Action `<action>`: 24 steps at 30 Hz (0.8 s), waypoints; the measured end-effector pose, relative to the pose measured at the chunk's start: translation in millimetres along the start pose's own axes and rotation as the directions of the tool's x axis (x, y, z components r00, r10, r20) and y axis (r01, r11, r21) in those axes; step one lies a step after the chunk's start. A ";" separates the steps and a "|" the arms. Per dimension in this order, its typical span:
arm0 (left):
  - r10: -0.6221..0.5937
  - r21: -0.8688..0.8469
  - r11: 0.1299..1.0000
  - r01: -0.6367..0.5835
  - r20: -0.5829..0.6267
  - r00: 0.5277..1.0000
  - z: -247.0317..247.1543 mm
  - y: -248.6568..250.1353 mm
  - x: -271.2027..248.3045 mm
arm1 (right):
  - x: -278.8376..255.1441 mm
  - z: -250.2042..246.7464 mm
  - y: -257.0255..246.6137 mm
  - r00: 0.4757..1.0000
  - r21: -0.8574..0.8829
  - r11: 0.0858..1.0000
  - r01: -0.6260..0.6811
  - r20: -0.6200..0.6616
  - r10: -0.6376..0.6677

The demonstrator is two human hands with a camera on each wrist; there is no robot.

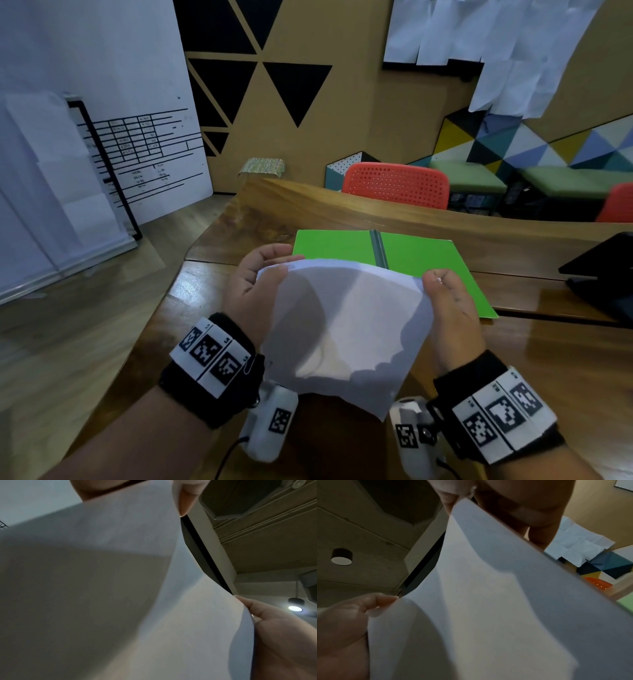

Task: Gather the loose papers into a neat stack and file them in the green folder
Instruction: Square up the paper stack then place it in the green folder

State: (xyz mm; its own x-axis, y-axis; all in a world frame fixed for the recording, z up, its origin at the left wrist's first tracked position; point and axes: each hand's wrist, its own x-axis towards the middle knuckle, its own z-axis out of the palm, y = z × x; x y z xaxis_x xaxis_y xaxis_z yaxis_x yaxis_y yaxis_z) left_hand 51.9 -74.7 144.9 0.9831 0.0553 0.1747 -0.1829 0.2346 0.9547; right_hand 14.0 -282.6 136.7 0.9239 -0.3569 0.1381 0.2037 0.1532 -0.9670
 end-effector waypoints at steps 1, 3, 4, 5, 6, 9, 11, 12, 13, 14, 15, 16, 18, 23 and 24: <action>-0.016 -0.023 1.000 0.016 -0.010 1.000 -0.1 0.1 1.8 | 2.2 2.0 0.1 1.000 -0.027 1.000 0.011 -0.016 -0.012; -0.012 -0.033 0.999 0.011 -0.007 1.000 -0.9 2.7 3.3 | 2.8 5.2 -2.9 0.999 -0.077 0.996 0.037 -0.035 -0.040; 0.000 -0.042 0.999 0.000 -0.003 1.000 -2.2 3.0 3.1 | 3.4 4.4 -3.5 0.998 -0.077 0.996 0.045 -0.031 -0.048; 0.021 -0.054 0.998 -0.021 0.003 1.000 -4.7 1.4 3.3 | 4.4 2.5 -3.6 0.998 -0.053 0.997 0.054 -0.023 -0.055; 0.050 -0.058 0.997 -0.049 0.015 0.999 -7.8 -0.2 2.8 | 3.6 0.9 -4.5 0.998 -0.013 0.999 0.052 0.020 -0.051; 0.054 0.037 0.998 -0.055 0.040 0.998 -13.5 -11.6 0.6 | 0.1 -1.0 0.1 0.987 -0.025 0.998 0.051 0.153 -0.047; 0.011 0.148 0.989 -0.012 0.008 1.000 -12.5 -18.4 -1.8 | -0.4 0.9 10.0 0.993 -0.082 0.996 0.043 0.110 -0.033; -0.016 0.170 0.985 0.022 -0.037 0.999 -10.1 -19.6 -2.1 | -1.2 2.8 11.7 0.997 -0.093 0.994 0.049 0.067 -0.043; -0.038 0.169 0.984 0.053 -0.094 0.995 -7.1 -19.0 -2.5 | -1.1 5.2 13.0 0.998 -0.110 0.992 0.058 0.013 -0.057; -0.036 0.148 0.988 0.054 -0.118 0.992 -4.3 -17.2 -4.0 | -1.8 5.8 13.6 0.997 -0.124 0.989 0.078 -0.019 -0.081; -0.021 0.131 0.991 0.036 -0.118 0.993 -2.3 -15.6 -5.7 | -3.8 6.9 12.1 0.993 -0.131 0.986 0.104 -0.047 -0.111; -0.007 0.122 0.992 0.021 -0.120 0.993 -0.1 -12.5 -7.6 | -6.4 7.9 8.0 0.989 -0.131 0.983 0.130 -0.059 -0.139; -0.004 0.108 0.994 0.018 -0.122 0.993 1.3 -8.8 -10.6 | -8.7 6.5 4.9 0.983 -0.113 0.982 0.155 -0.086 -0.165; -0.099 0.210 0.971 0.110 -0.066 0.993 -4.7 -18.2 -3.8 | -7.4 2.1 11.8 0.993 -0.155 0.985 0.077 -0.081 -0.091; -0.127 0.215 0.967 0.137 -0.061 0.990 -4.8 -16.7 -2.9 | -6.3 1.5 12.6 0.993 -0.153 0.986 0.065 -0.085 -0.079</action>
State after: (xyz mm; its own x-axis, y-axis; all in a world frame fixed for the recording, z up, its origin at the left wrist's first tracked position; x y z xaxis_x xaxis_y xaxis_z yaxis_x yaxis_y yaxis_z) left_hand 52.0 -74.1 127.3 0.9958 0.0841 0.0372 -0.0395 0.0256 0.9989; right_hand 11.3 -277.0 124.0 0.8741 -0.4448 0.1951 0.2113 -0.0134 -0.9773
